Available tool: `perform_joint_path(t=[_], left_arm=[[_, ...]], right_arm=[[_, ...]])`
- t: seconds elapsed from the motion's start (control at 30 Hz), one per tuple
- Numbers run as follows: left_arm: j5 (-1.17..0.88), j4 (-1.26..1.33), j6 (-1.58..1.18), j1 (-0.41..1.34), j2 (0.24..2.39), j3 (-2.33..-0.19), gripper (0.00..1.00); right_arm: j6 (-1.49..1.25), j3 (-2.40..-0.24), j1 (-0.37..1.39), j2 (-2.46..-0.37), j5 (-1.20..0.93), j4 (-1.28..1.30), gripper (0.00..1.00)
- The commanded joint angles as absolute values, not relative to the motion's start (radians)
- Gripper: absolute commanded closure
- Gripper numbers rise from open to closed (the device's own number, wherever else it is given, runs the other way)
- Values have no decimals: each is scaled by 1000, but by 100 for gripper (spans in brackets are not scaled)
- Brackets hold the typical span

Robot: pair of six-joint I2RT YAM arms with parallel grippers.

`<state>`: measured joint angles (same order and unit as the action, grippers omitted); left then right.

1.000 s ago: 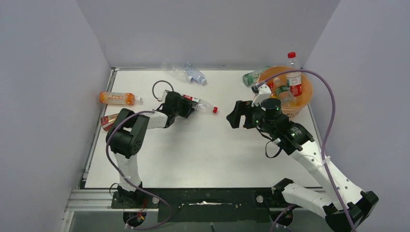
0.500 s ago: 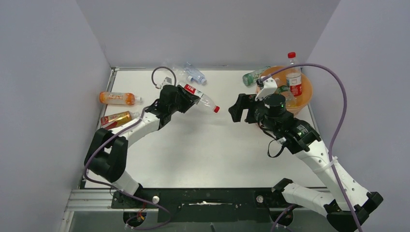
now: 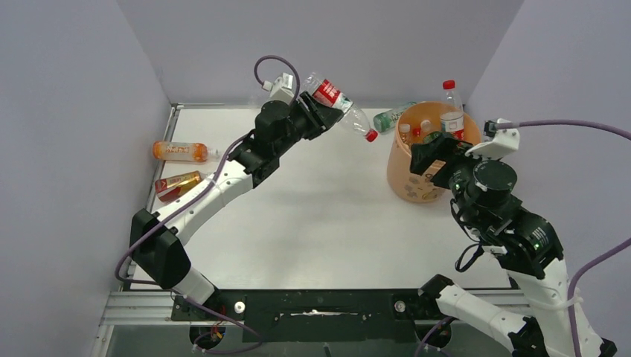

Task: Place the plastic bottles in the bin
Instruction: Place the plastic bottle in the trash bin.

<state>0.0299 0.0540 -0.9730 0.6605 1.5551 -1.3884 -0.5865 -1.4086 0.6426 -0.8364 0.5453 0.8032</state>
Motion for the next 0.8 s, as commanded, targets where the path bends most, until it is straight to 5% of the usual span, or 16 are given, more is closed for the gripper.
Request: perform_joint_path(t=[0.0, 0.77], left_arm=[[53, 175, -835, 748, 1614, -1551, 73], [301, 157, -131, 993, 2280, -2311, 68]], right_arm=[[-628, -1453, 648, -831, 711, 831, 8], [-640, -1399, 647, -695, 759, 806, 8]])
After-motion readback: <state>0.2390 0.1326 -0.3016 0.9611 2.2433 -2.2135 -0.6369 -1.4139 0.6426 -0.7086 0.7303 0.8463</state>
